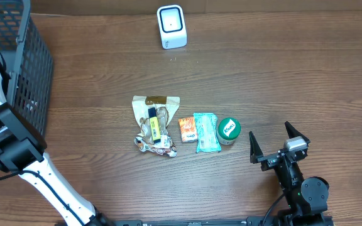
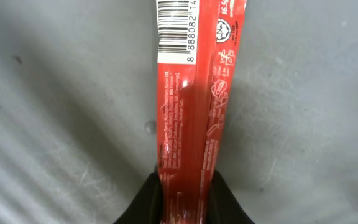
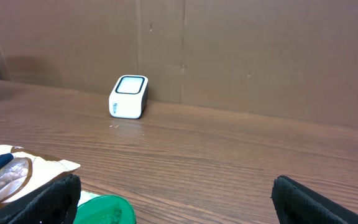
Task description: Scan the item barcode
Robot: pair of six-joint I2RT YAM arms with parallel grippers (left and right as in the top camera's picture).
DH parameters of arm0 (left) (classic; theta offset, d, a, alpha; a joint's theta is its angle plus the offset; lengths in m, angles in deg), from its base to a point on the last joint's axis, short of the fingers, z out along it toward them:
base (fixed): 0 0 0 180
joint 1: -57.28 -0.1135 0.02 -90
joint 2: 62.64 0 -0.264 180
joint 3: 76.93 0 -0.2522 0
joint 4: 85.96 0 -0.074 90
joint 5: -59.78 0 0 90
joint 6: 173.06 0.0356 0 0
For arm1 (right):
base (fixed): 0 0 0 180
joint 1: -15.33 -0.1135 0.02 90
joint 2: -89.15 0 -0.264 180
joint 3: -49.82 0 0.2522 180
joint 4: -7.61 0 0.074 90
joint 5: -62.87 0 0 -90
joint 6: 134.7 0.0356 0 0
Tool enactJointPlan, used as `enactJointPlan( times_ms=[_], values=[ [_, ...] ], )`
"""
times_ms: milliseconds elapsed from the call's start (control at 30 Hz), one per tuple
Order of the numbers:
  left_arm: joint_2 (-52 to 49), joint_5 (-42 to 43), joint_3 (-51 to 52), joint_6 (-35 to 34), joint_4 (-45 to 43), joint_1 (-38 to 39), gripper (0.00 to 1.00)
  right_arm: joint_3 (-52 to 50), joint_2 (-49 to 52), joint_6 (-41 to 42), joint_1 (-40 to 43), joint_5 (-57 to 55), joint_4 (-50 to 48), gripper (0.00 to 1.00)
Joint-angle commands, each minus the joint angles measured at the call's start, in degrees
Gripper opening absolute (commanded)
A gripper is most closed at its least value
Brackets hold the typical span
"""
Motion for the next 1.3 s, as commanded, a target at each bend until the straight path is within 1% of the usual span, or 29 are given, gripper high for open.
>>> enactJointPlan(
  times_ms=[0,67,133,167,300,367,567,633,933,1000,1100,1167,1200,1267],
  values=[
    [-3.1,0.3,0.7,0.5,1.1,0.1,0.04,-0.6,-0.4,0.0,0.1,-0.1,-0.3,1.00],
    [-2.8,2.5,0.7,0.6,1.9,0.1,0.04,-0.6,-0.4,0.0,0.1,-0.1,-0.3,1.00],
    [-1.2,2.3,-0.5,0.5,4.4,-0.7,0.04,-0.6,-0.4,0.0,0.1,-0.1,-0.3,1.00],
    [-0.5,1.5,-1.3,0.4,5.3,-1.0,0.04,-0.6,-0.4,0.0,0.1,-0.1,-0.3,1.00],
    [3.7,-5.6,-5.8,-5.9,10.5,-2.2,0.04,-0.6,-0.4,0.0,0.1,-0.1,-0.3,1.00],
    [6.6,-7.5,-7.3,-6.4,11.6,-2.4,0.04,-0.6,-0.4,0.0,0.1,-0.1,-0.3,1.00],
    [16.5,-7.4,-7.4,-8.7,13.3,-1.7,0.04,-0.6,-0.4,0.0,0.1,-0.1,-0.3,1.00],
    [21.6,-7.2,-7.4,-9.4,14.2,-0.9,0.04,-0.6,-0.4,0.0,0.1,-0.1,-0.3,1.00],
    [40.5,-6.6,-7.4,-10.0,15.1,4.2,0.04,-0.6,-0.4,0.0,0.1,-0.1,-0.3,1.00],
    [44.5,-5.9,-7.4,-10.0,16.5,6.7,0.04,-0.6,-0.4,0.0,0.1,-0.1,-0.3,1.00],
    [46.8,-4.8,-7.4,-10.0,20.3,10.4,0.04,-0.6,-0.4,0.0,0.1,-0.1,-0.3,1.00],
    [47.1,-5.1,-7.3,-9.5,25.1,14.6,0.04,-0.6,-0.4,0.0,0.1,-0.1,-0.3,1.00],
    [46.9,-6.1,-7.0,-9.3,26.6,16.2,0.04,-0.6,-0.4,0.0,0.1,-0.1,-0.3,1.00],
    [46.6,-10.8,-5.7,-9.4,28.5,19.2,0.04,-0.6,-0.4,0.0,0.1,-0.1,-0.3,1.00]
  ],
)
